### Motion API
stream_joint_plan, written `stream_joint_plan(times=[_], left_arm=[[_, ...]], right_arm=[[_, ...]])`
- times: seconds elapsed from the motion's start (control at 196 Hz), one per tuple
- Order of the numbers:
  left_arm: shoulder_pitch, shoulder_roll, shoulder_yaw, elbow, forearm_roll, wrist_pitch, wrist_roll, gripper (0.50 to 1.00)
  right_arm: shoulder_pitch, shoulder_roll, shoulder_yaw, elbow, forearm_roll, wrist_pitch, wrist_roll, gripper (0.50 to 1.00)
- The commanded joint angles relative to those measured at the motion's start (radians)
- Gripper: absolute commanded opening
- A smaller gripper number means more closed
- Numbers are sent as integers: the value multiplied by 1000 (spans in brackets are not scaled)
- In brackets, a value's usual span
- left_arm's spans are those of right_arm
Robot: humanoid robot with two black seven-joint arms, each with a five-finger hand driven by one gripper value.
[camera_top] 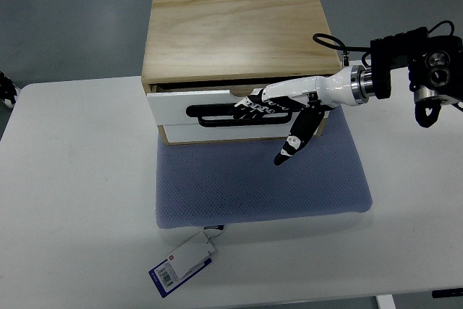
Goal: Open wood drawer with right hand
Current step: 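Pull the upper white drawer toward the robot with the right hand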
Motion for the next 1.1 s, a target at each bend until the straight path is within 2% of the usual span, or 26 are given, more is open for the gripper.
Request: stream_joint_plan(times=[0.0,1.095], left_arm=[[0,0,0,0,0,0,0,1000],[0,0,0,0,0,0,0,1000]], right_arm=[[-3,-6,0,11,-1,0,-5,954],[-28,-79,3,126,10,0,-20,954]])
